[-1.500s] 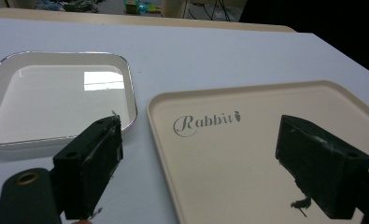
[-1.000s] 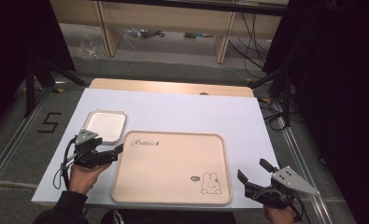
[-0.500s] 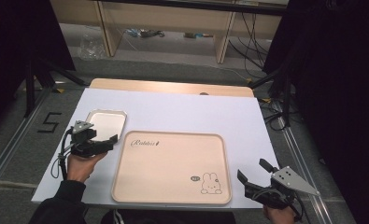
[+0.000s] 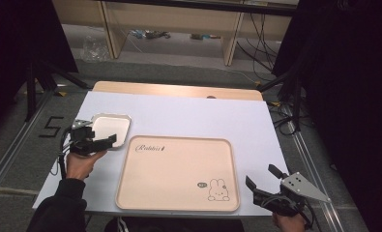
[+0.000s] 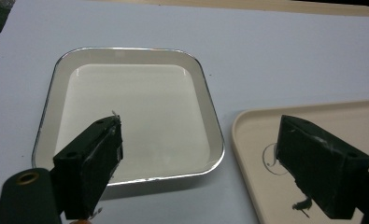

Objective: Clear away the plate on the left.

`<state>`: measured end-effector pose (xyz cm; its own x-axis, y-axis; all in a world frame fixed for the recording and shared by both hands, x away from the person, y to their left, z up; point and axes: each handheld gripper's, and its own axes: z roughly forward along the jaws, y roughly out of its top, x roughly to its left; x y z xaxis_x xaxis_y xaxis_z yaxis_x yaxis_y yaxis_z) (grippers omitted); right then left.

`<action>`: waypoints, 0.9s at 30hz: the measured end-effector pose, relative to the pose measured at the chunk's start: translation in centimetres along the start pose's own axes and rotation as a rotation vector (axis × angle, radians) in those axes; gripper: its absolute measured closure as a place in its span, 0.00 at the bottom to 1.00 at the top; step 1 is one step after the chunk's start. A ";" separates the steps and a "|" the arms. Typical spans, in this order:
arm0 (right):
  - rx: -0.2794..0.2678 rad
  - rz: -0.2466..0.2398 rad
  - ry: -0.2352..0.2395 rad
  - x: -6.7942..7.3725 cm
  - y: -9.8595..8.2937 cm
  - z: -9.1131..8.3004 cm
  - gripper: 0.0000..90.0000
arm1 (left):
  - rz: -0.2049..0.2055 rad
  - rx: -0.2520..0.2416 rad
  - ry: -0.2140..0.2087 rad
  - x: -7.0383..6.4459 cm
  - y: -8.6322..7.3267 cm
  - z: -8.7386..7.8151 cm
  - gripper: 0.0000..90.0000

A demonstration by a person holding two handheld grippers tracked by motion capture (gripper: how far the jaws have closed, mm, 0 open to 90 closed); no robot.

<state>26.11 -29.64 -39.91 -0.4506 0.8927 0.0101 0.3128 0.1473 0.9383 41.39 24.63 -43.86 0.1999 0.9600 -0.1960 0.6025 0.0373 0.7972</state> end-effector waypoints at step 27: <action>0.000 -0.023 -0.003 0.1 0.0 0.0 0.17 | -0.093 0.108 0.121 6.4 1.2 3.2 0.17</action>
<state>26.09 -29.55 -39.95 -0.4554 0.8902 -0.0121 0.3029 0.1678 0.9381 45.86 29.93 -45.96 0.0492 0.9804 -0.1910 0.6949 0.1038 0.7116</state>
